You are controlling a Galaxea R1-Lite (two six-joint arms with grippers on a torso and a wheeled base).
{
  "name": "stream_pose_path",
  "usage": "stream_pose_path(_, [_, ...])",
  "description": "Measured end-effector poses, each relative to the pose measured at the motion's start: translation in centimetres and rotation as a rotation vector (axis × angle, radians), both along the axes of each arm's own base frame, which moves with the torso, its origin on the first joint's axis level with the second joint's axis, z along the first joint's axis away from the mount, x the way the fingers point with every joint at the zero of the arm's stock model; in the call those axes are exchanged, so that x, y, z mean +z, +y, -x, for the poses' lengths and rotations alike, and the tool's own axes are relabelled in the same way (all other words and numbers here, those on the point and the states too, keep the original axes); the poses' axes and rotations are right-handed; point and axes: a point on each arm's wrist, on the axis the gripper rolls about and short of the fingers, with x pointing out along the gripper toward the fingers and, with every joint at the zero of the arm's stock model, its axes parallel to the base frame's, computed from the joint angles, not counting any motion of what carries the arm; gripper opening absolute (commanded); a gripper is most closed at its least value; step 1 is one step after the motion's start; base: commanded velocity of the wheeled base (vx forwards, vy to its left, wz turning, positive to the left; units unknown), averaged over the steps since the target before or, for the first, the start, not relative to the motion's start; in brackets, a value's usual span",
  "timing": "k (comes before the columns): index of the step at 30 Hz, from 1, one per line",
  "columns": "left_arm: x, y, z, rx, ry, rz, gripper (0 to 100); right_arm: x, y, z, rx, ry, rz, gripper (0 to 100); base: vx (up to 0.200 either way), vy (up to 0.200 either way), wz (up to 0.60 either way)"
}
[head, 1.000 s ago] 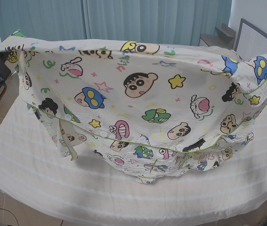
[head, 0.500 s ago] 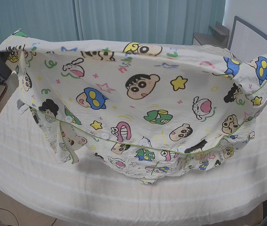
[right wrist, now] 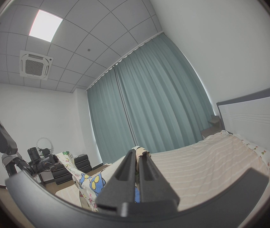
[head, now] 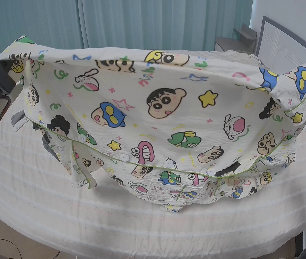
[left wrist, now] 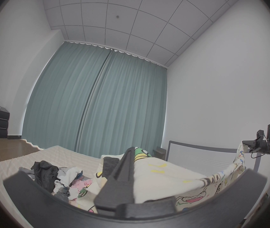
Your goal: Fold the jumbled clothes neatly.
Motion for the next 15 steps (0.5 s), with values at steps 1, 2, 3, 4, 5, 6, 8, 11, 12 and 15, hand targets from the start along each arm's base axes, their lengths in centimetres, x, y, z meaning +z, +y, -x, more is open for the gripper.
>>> stream_pose_path(1, [-0.01, -0.01, -0.02, 0.0, 0.001, 0.0, 0, 0.0, 0.0, 0.0, 0.001, 0.001, -0.002, 0, -0.2, 0.0, 0.0])
stream_pose_path(2, [-0.02, -0.02, -0.03, 0.0, 0.001, -0.001, 0, -0.02, 0.01, -0.02, 0.002, 0.003, -0.002, 0, -0.2, 0.0, 0.0])
stream_pose_path(3, [-0.03, -0.02, -0.04, 0.0, 0.002, -0.001, 0, -0.03, 0.01, -0.02, 0.002, 0.003, -0.002, 0, -0.2, 0.0, 0.0])
stream_pose_path(4, [-0.03, -0.02, -0.06, 0.001, 0.002, -0.001, 0, -0.03, 0.01, -0.02, 0.002, 0.003, -0.003, 0, -0.2, 0.0, 0.0])
stream_pose_path(5, [-0.03, -0.02, -0.05, 0.001, 0.002, -0.001, 0, -0.03, 0.0, -0.02, 0.001, 0.003, -0.003, 0, -0.2, 0.0, 0.0])
stream_pose_path(6, [-0.03, -0.02, -0.06, 0.001, 0.002, -0.001, 0, -0.03, 0.0, -0.02, 0.001, 0.003, -0.003, 0, -0.2, 0.0, 0.0])
stream_pose_path(8, [-0.03, -0.02, -0.06, 0.001, 0.002, -0.001, 0, -0.01, -0.01, 0.02, 0.001, 0.002, -0.003, 0, -0.2, 0.0, 0.0])
stream_pose_path(11, [-0.03, -0.02, -0.06, 0.001, 0.002, -0.001, 0, 0.03, -0.04, 0.1, 0.002, -0.001, -0.004, 0, -0.2, 0.0, 0.0])
stream_pose_path(12, [-0.03, -0.02, -0.06, 0.001, 0.002, -0.001, 0, 0.04, -0.05, 0.13, 0.002, -0.002, -0.005, 0, -0.2, 0.0, 0.0])
stream_pose_path(15, [-0.04, -0.03, -0.07, 0.001, 0.002, -0.001, 0, 0.11, -0.09, 0.25, 0.002, -0.007, -0.006, 0, -0.2, 0.0, 0.0])
